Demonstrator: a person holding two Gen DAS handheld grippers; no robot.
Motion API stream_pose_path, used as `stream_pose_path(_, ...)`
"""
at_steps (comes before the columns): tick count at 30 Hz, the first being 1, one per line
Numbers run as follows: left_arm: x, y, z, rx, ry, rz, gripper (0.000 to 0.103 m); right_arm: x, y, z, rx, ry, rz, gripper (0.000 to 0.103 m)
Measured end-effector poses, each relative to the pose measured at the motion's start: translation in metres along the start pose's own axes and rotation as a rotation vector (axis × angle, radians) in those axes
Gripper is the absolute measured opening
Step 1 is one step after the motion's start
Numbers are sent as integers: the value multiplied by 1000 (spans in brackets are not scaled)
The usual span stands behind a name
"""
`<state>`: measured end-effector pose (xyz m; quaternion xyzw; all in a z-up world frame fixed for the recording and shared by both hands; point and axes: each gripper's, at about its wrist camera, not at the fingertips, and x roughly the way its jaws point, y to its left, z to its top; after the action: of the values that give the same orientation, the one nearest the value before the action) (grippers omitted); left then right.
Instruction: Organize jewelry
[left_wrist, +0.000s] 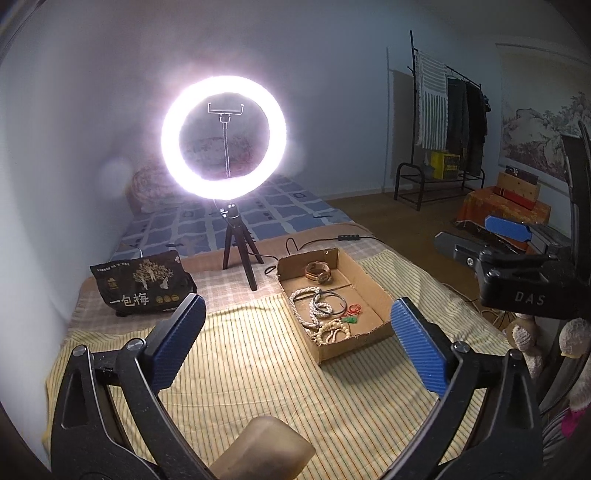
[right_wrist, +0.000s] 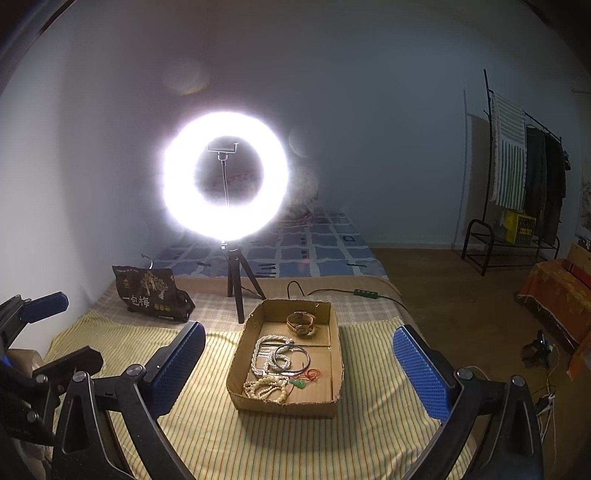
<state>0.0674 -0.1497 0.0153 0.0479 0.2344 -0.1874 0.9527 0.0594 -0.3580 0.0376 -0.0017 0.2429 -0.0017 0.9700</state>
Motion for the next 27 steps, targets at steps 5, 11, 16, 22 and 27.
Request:
stream_pose_path(5, 1, -1, -3, 2, 20, 4, 102, 0, -3, -5, 12, 1, -10, 103)
stream_pose_path(11, 3, -3, -6, 8, 32, 15, 102, 3, -4, -8, 19, 10, -12, 103)
stream_pose_path(16, 2, -4, -6, 12, 36, 23, 102, 2, -2, -9, 11, 10, -16, 103)
stream_pose_path(22, 2, -5, -7, 20, 37, 40, 103, 4, 0, -11, 5, 21, -14, 103)
stream_pose_path(27, 2, -4, -7, 16, 35, 42, 103, 4, 1, -12, 3, 24, -11, 103)
